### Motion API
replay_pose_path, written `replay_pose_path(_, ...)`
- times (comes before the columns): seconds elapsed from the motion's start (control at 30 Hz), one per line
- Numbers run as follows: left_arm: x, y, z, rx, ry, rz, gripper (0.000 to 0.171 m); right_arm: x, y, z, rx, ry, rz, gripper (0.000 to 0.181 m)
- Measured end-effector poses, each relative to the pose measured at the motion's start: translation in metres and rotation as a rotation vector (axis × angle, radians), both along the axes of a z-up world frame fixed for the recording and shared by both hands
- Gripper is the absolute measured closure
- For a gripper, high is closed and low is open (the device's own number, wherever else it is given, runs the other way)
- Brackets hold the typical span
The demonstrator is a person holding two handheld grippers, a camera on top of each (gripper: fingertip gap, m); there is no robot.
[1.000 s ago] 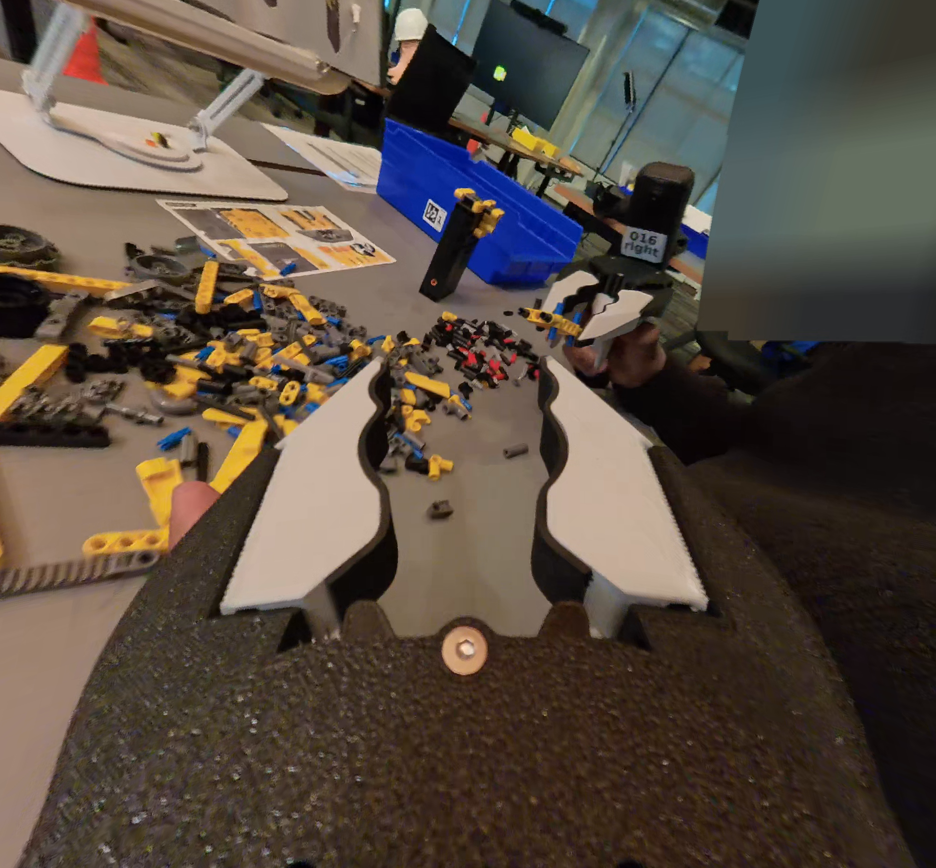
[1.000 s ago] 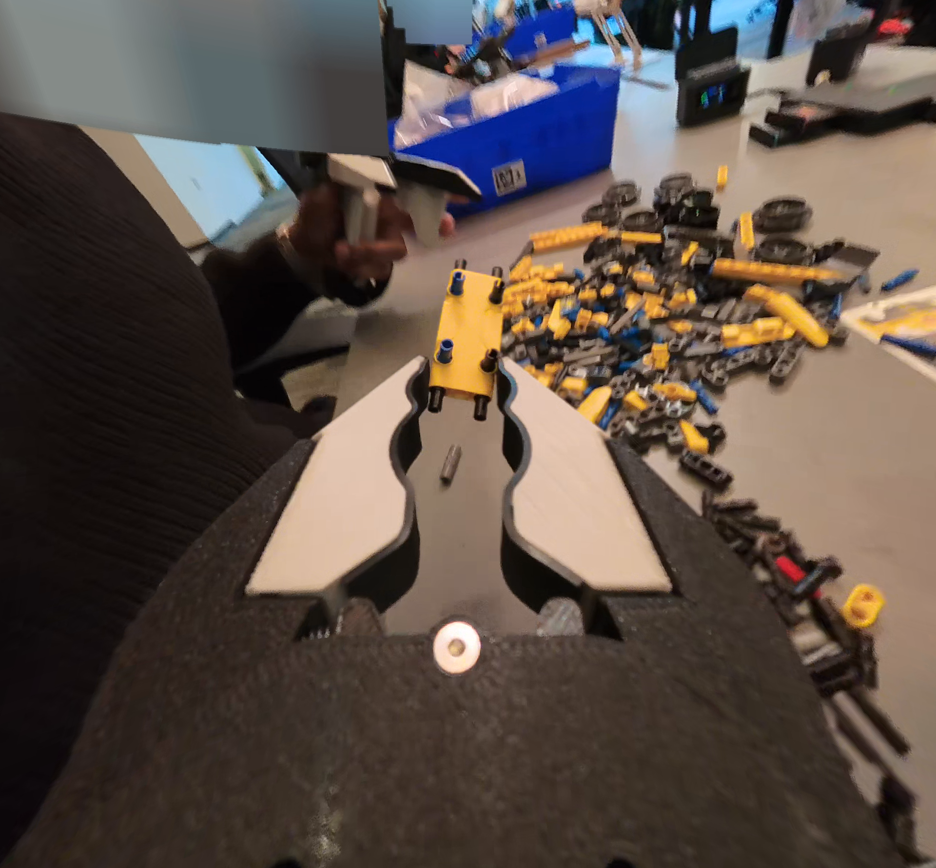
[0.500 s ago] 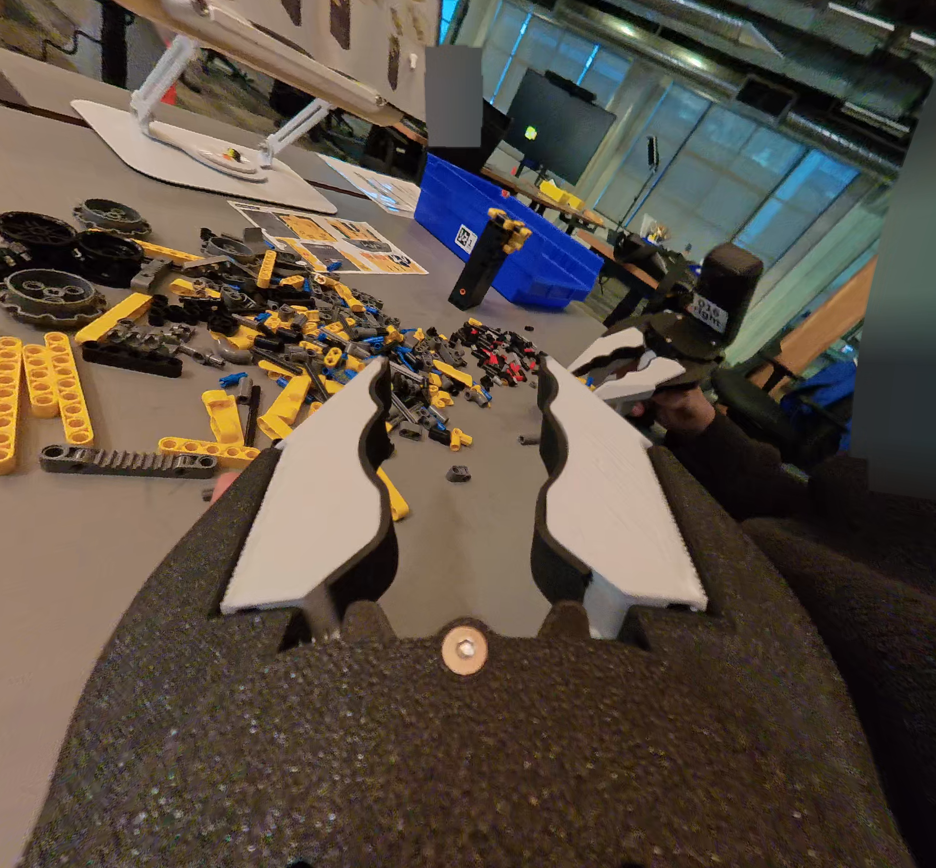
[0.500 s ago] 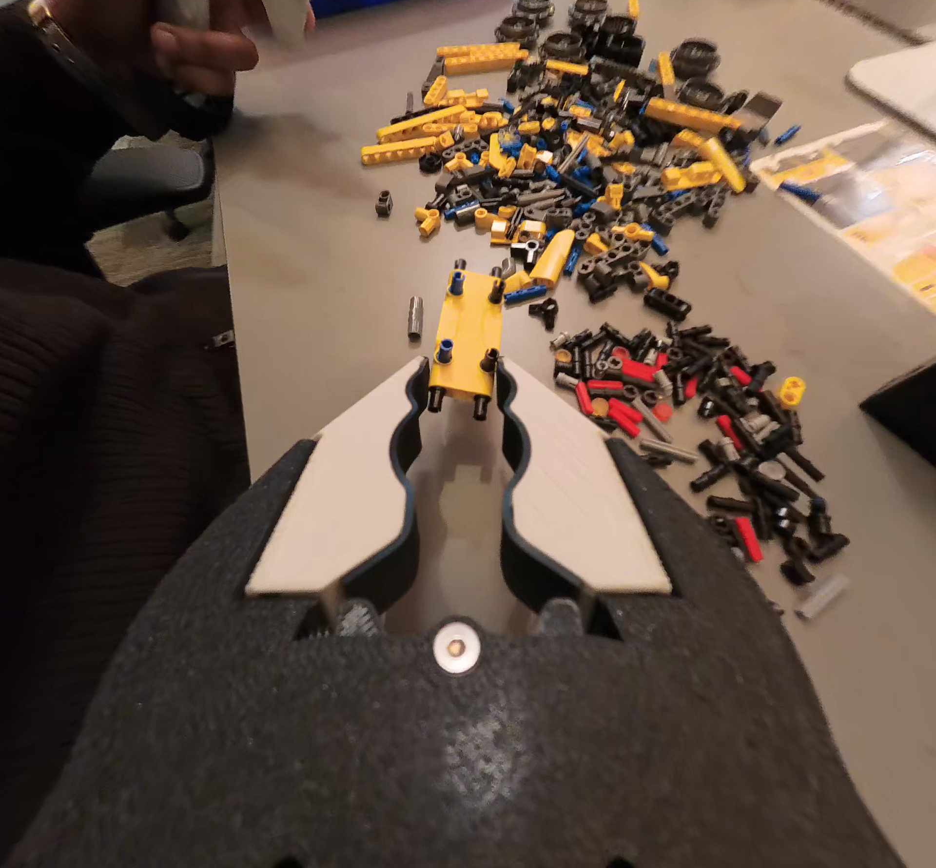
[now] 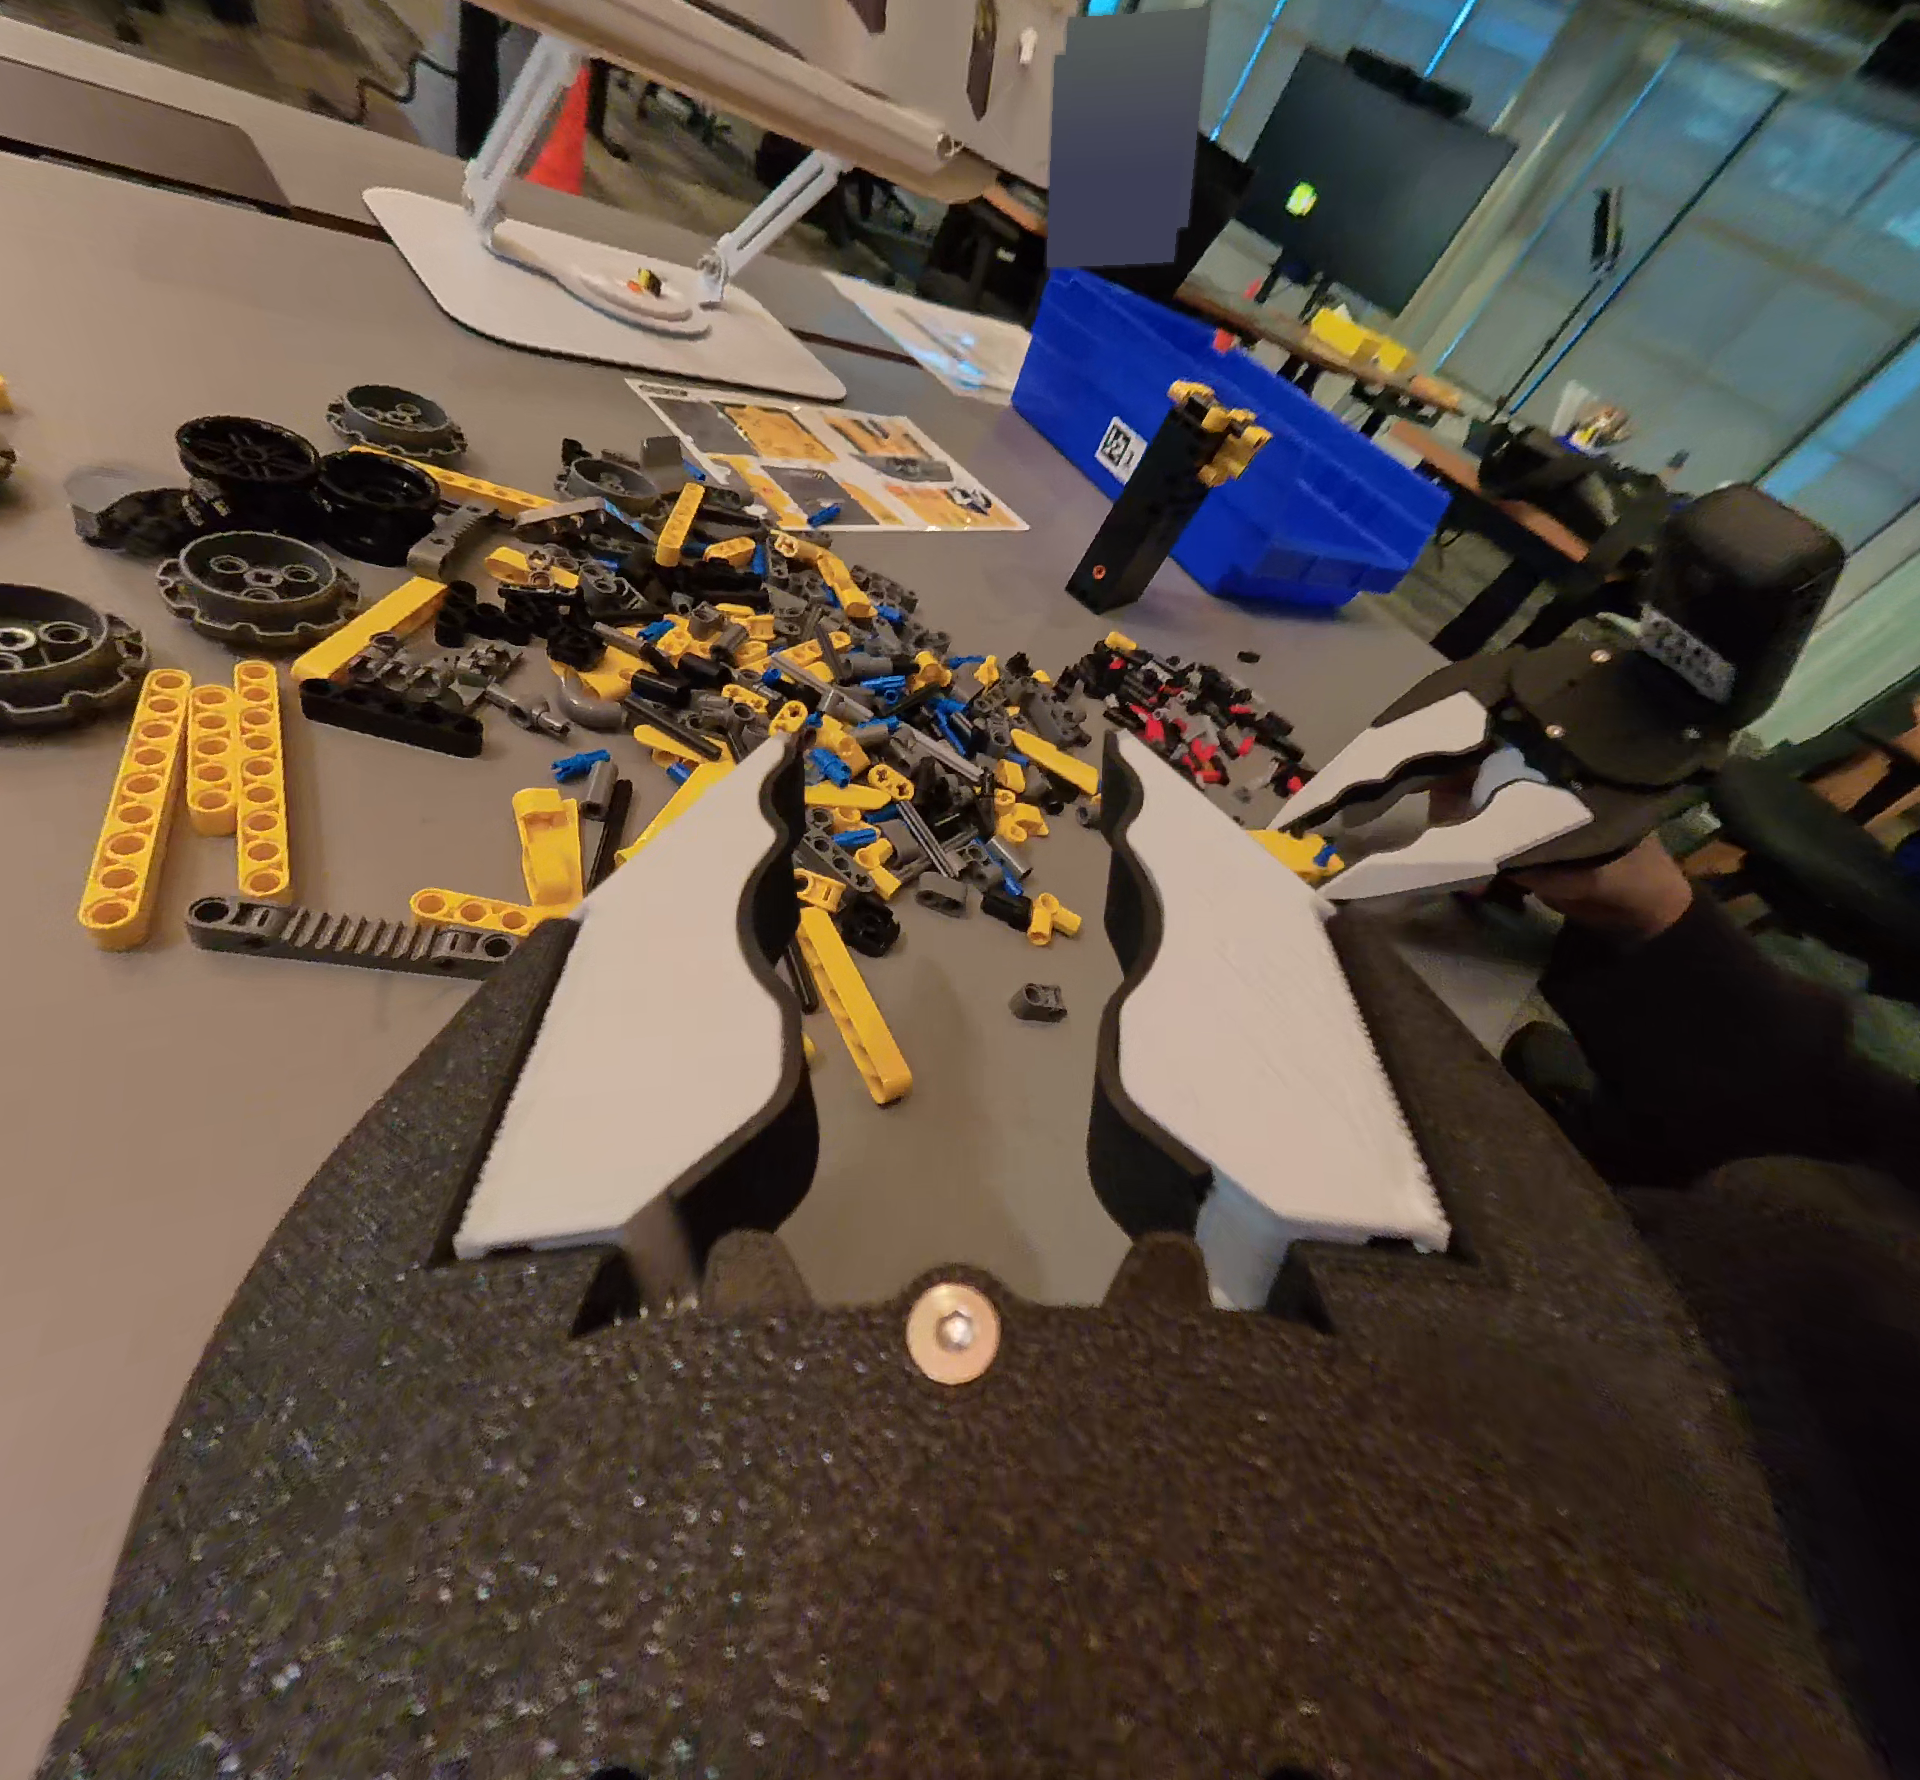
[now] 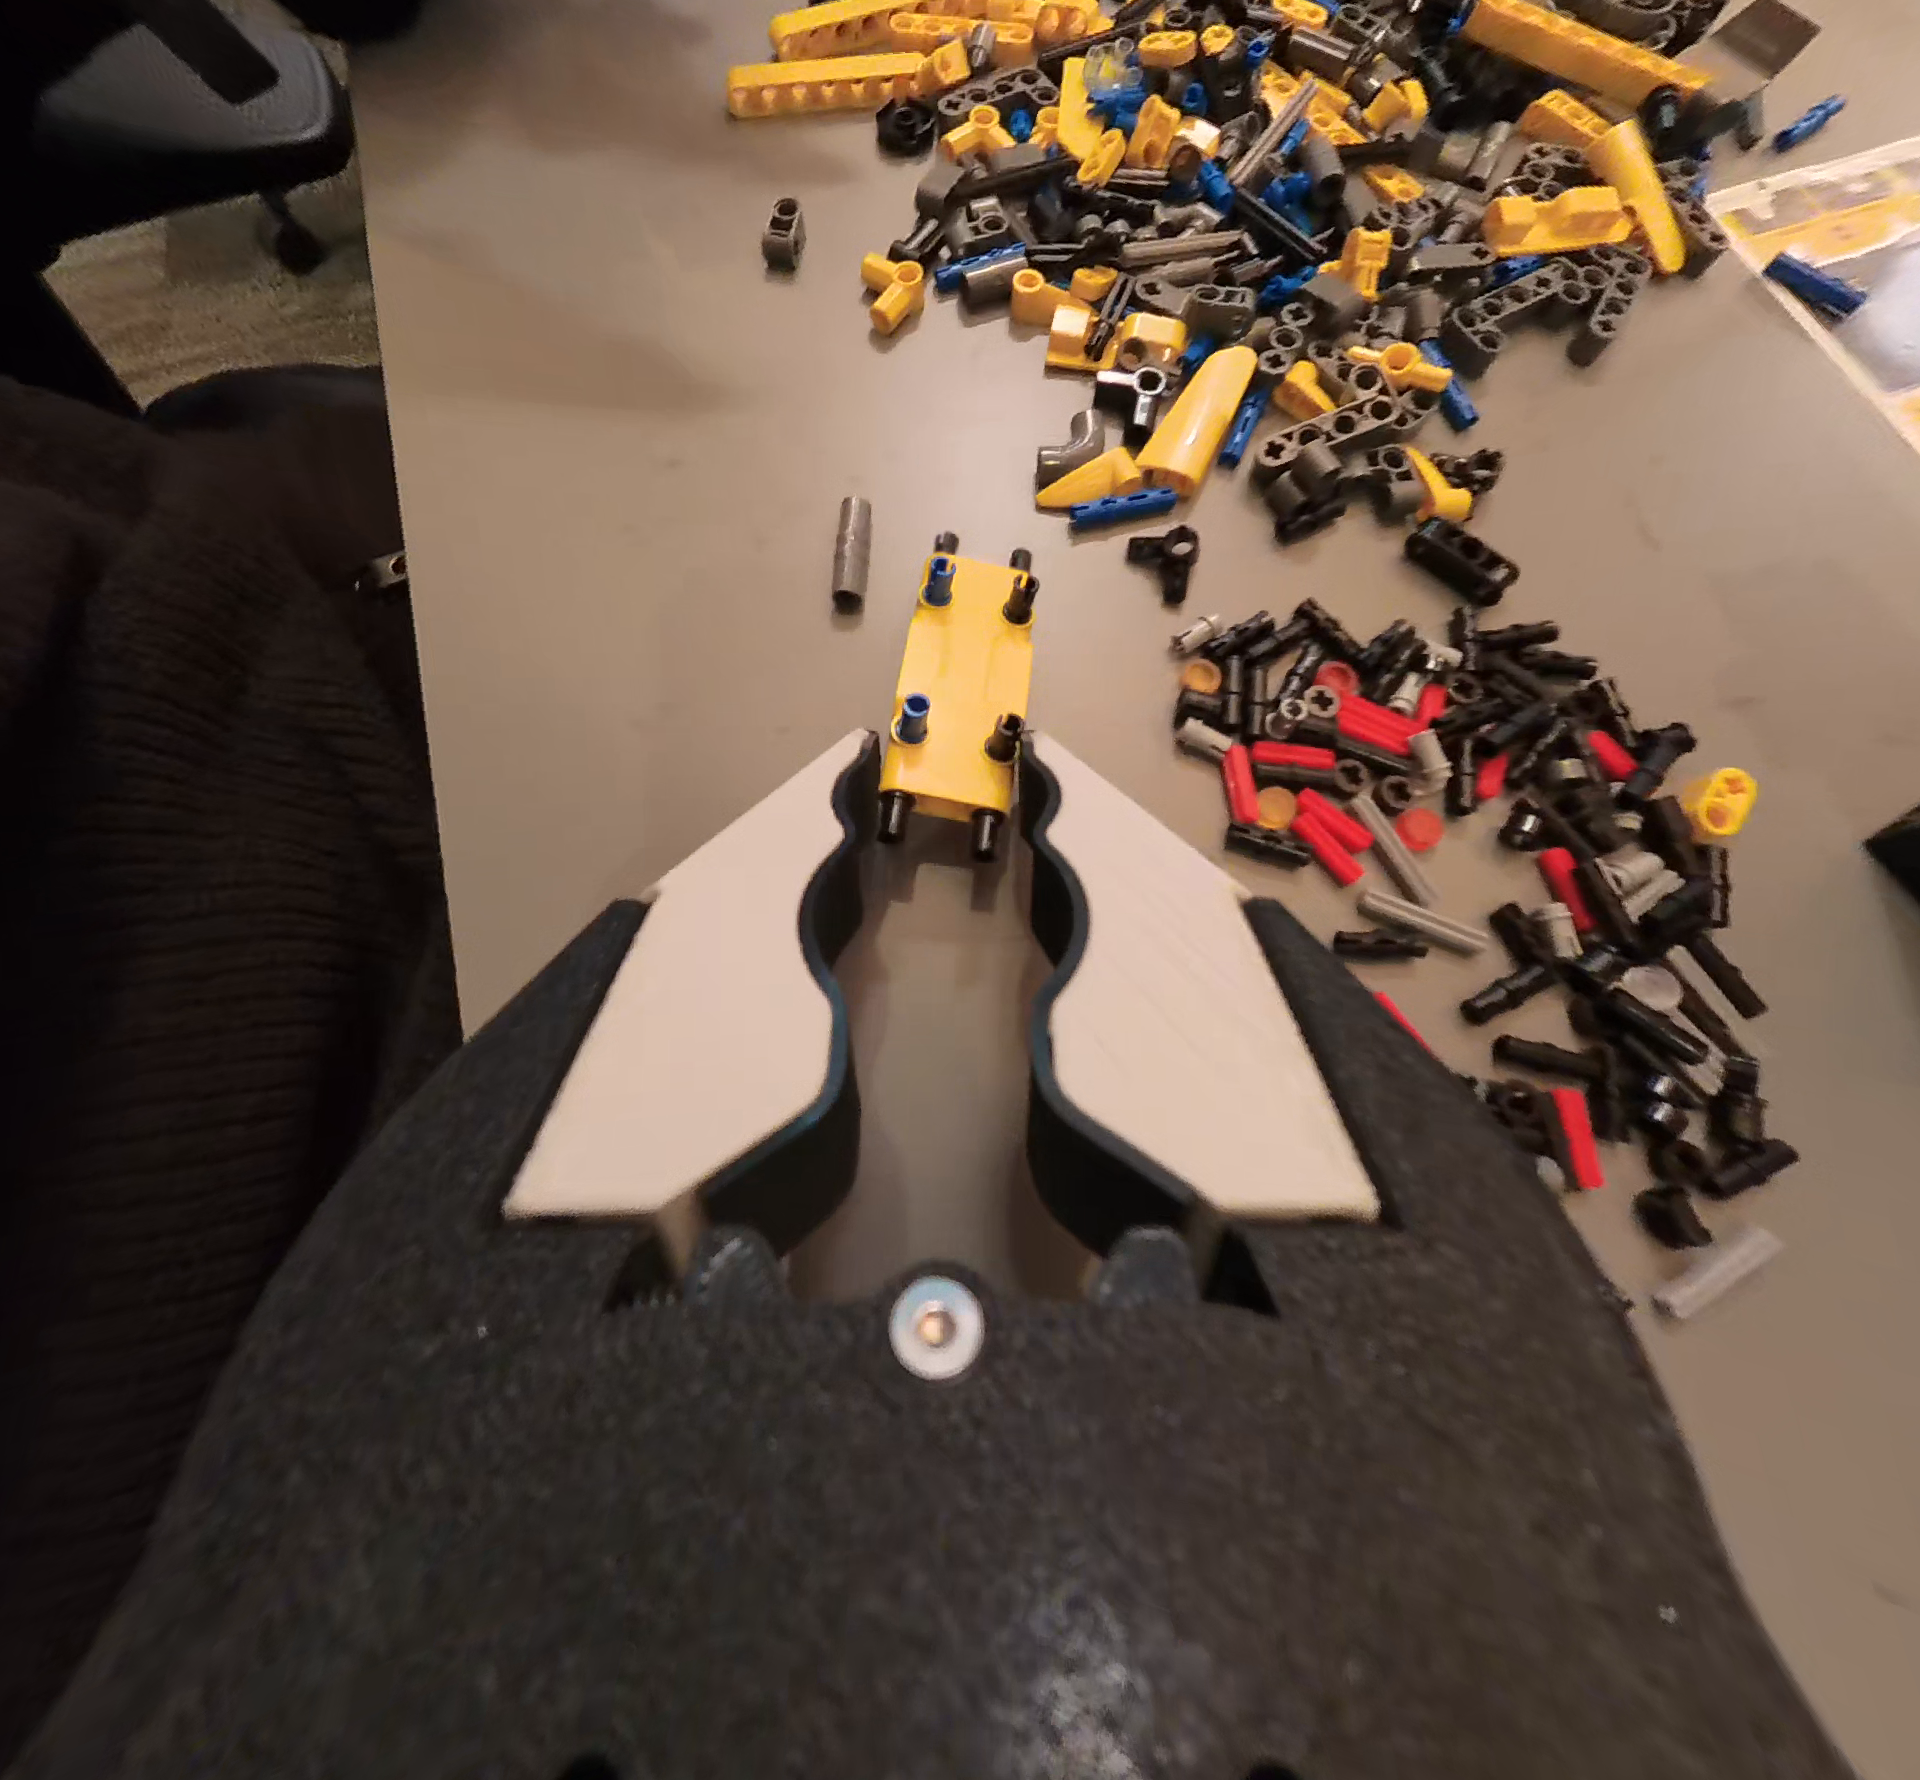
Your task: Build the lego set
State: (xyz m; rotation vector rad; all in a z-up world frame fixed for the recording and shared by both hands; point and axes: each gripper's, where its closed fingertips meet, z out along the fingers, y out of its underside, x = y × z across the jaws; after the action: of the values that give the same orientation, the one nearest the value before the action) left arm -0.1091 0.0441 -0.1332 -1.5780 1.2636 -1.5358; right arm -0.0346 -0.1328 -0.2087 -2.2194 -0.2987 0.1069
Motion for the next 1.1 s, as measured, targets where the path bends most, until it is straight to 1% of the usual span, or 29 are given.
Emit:
replay_pose_path(0.33, 0.007, -0.003, -0.009, 0.038, 0.064, 0.004, 0.115, -0.002, 0.0, -0.007, -0.051, 0.028, 0.005, 0.155)
replay_pose_path(0.6, 0.007, -0.002, -0.009, 0.018, 0.065, 0.005, 0.115, -0.005, -0.002, 0.0, -0.015, 0.088, 0.021, 0.153)
replay_pose_path(0.7, 0.009, -0.001, -0.01, 0.022, 0.07, 0.006, 0.114, -0.004, -0.002, 0.004, 0.003, 0.104, 0.018, 0.149)
replay_pose_path(0.73, 0.011, 0.003, -0.007, 0.044, 0.058, 0.016, 0.114, -0.003, -0.003, 0.006, 0.012, 0.107, 0.018, 0.147)
replay_pose_path(0.8, 0.02, 0.014, 0.001, 0.143, 0.041, 0.05, 0.115, -0.002, -0.002, 0.01, 0.044, 0.105, 0.01, 0.147)
replay_pose_path(0.87, 0.035, 0.031, 0.006, 0.313, 0.073, 0.08, 0.116, 0.001, -0.002, 0.015, 0.081, 0.105, 0.003, 0.147)
replay_pose_path(0.9, 0.045, 0.045, 0.003, 0.418, 0.111, 0.11, 0.117, 0.002, -0.002, 0.017, 0.097, 0.109, 0.0, 0.147)
replay_pose_path(0.93, 0.056, 0.06, -0.001, 0.518, 0.157, 0.127, 0.123, 0.004, -0.002, 0.02, 0.111, 0.112, -0.005, 0.147)
replay_pose_path(0.97, 0.066, 0.071, -0.008, 0.594, 0.202, 0.121, 0.134, 0.005, -0.002, 0.022, 0.124, 0.113, -0.01, 0.147)
replay_pose_path(1.0, 0.077, 0.077, -0.015, 0.631, 0.234, 0.08, 0.144, 0.006, -0.002, 0.023, 0.135, 0.111, -0.015, 0.147)
replay_pose_path(1.03, 0.086, 0.075, -0.024, 0.627, 0.256, -0.006, 0.147, 0.008, -0.001, 0.024, 0.146, 0.105, -0.023, 0.147)
replay_pose_path(1.1, 0.094, 0.057, -0.041, 0.546, 0.29, -0.234, 0.147, 0.014, 0.001, 0.028, 0.179, 0.069, -0.055, 0.147)
